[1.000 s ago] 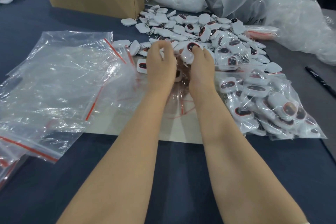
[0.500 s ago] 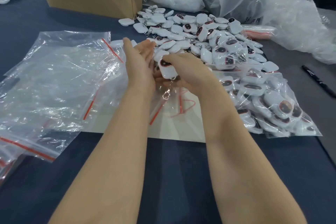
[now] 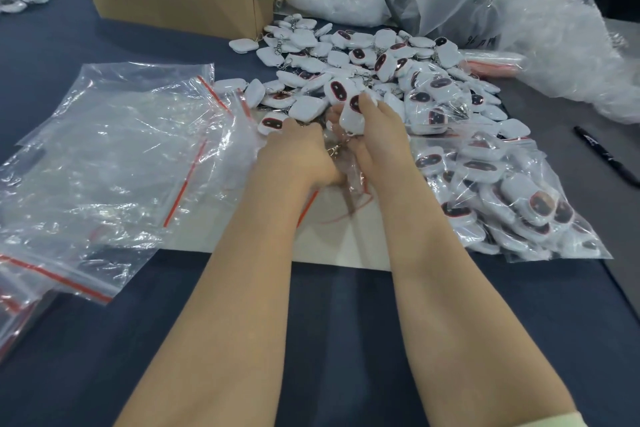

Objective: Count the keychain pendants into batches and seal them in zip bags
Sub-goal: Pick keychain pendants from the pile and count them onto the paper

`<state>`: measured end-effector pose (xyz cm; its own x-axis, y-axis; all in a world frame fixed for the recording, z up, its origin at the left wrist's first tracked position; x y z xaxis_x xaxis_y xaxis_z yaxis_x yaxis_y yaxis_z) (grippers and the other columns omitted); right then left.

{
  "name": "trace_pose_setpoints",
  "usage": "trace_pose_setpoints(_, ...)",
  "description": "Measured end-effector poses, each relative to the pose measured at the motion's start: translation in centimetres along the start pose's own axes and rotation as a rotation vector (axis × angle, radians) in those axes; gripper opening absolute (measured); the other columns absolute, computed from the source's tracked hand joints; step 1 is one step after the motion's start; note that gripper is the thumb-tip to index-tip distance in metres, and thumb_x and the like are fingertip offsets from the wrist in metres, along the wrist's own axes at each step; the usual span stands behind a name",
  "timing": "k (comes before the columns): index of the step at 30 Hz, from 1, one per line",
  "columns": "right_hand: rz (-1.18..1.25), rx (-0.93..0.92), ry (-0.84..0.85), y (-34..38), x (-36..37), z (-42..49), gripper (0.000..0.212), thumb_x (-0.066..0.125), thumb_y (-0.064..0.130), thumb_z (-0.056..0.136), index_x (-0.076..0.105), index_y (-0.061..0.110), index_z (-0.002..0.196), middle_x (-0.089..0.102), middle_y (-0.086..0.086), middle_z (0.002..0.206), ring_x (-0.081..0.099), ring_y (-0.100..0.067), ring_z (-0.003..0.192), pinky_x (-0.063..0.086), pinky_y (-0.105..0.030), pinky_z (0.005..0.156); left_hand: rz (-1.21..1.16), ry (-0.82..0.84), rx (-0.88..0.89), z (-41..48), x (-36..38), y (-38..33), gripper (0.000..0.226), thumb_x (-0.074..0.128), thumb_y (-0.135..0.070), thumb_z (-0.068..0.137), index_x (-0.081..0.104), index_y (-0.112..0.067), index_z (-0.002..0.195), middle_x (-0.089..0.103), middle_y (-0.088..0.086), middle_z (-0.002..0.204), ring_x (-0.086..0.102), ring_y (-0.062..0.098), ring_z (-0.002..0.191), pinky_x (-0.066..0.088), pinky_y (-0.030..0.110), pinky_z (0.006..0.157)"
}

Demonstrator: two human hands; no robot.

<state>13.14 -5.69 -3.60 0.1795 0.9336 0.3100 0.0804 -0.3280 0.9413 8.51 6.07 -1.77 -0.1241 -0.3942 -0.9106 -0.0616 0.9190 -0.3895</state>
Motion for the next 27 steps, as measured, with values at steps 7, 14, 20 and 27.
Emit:
trace_pose_setpoints(7,0.215,0.061,-0.122,0.3,-1.2,-0.4,0.032,0.043,0.015,0.101,0.045,-0.005,0.126,0.064,-0.014,0.075,0.054,-0.014,0.045,0.045,-0.022,0.041,-0.022,-0.176,-0.049,0.6,-0.8,0.6,0.038,0.053,-0.02,0.089,0.051,-0.018,0.127,0.042,0.012,0.132,0.04,0.035,0.124,0.035,0.042,0.099)
trace_pose_setpoints(14,0.161,0.06,-0.038,0.6,-0.2,-0.6,0.015,0.05,0.011,0.096,0.055,-0.002,0.1,0.064,-0.012,0.069,0.058,-0.017,0.05,0.048,-0.024,0.046,-0.06,-0.237,-0.041,0.7,-1.2,0.4,0.035,0.05,-0.029,0.089,0.056,-0.014,0.12,0.051,0.013,0.126,0.046,0.037,0.118,0.039,0.04,0.093)
trace_pose_setpoints(20,-0.57,-0.048,0.001,1.3,0.8,-0.7,0.017,0.055,0.02,0.087,0.052,0.012,0.073,0.054,-0.003,0.072,0.05,-0.021,0.071,0.038,-0.035,0.068,-0.051,-0.203,-0.004,0.8,-0.1,-0.3,0.051,0.052,-0.029,0.091,0.035,-0.015,0.137,0.034,0.008,0.144,0.029,0.033,0.133,0.029,0.043,0.105)
trace_pose_setpoints(27,-0.437,-0.114,-0.044,0.9,0.6,-0.1,0.011,0.054,0.024,0.091,0.053,0.013,0.093,0.062,-0.009,0.095,0.057,-0.024,0.084,0.048,-0.039,0.079,0.095,0.072,-0.015,0.3,1.8,-0.9,0.057,0.046,-0.023,0.092,0.022,-0.019,0.144,0.012,0.012,0.153,0.009,0.036,0.142,0.012,0.053,0.115)
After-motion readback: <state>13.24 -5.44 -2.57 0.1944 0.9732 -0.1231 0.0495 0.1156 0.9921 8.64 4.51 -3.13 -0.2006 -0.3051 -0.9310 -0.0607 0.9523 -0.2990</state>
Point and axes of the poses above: each hand's wrist, its own z-axis towards the middle knuckle, its own x-axis out of the palm, y = z × x, the point moved 9 cm from there along z, towards the middle knuckle
